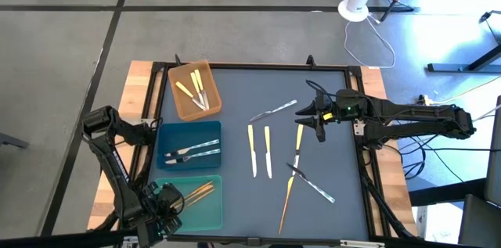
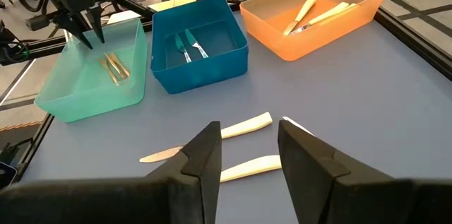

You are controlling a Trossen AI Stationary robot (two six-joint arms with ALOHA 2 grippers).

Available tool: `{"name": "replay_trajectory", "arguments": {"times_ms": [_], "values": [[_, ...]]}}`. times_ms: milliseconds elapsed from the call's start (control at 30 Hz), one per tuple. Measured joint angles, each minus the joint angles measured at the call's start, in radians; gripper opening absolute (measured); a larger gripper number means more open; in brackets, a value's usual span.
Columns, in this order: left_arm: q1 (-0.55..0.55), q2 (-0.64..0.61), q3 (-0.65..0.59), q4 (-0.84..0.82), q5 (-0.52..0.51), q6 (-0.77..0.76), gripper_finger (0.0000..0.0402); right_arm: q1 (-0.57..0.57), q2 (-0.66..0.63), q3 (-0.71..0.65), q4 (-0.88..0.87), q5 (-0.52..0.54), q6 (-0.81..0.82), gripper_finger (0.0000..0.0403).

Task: Sort silverware by color (type)
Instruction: Put the white-green knife into the blue bin

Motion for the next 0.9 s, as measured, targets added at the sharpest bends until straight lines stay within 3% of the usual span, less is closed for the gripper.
{"name": "replay_trajectory", "arguments": {"times_ms": [400,567,733,900], "values": [[0.005,0.0,0.006,0.077,-0.057,0.035,0.013,0.0,0.0,0.0,0.0,0.0,0.0,0.0129],[0.03,0.0,0.053,0.083,-0.159,0.051,0.013,0.0,0.0,0.0,0.0,0.0,0.0,0.0129],[0.08,0.0,0.116,0.086,-0.274,0.222,0.013,0.0,0.0,0.0,0.0,0.0,0.0,0.0129],[0.168,0.0,0.148,0.101,-0.31,0.417,0.013,0.0,0.0,0.0,0.0,0.0,-0.048,0.0129]]}}
